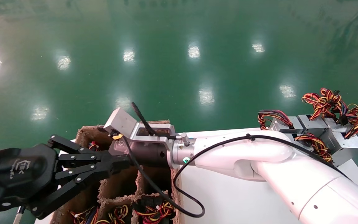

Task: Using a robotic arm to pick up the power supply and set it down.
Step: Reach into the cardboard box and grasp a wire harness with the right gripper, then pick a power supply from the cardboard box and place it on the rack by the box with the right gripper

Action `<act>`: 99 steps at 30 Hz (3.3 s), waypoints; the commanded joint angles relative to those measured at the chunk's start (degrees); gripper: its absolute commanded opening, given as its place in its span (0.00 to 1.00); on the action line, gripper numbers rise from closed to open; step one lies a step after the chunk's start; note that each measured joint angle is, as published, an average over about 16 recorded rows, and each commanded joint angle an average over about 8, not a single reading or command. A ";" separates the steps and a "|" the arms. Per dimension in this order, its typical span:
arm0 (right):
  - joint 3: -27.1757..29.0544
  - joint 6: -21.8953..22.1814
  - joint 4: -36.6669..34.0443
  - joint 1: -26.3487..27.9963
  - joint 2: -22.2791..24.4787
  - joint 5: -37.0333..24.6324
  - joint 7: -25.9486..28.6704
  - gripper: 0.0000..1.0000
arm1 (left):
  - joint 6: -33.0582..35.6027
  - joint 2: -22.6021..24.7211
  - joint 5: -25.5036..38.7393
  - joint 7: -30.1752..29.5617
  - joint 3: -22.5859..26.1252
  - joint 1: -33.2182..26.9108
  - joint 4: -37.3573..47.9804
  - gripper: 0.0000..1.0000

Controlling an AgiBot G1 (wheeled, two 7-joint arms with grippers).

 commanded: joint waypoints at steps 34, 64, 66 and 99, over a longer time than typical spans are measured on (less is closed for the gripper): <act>-14.41 8.82 0.58 1.66 0.06 14.49 -3.38 0.00 | 0.00 0.00 0.00 0.00 0.00 0.00 0.00 0.00; -15.52 0.96 -5.86 4.41 0.79 25.20 -5.40 0.00 | 0.00 0.00 0.00 0.00 0.00 0.00 0.00 0.00; -15.16 -0.59 -6.45 4.92 0.92 25.95 -5.73 0.00 | 0.00 0.00 0.00 0.00 0.00 0.00 0.00 0.00; -1.32 -27.14 -26.57 13.56 6.86 46.29 -6.25 0.00 | 0.00 0.00 0.00 0.00 0.00 0.00 0.00 0.00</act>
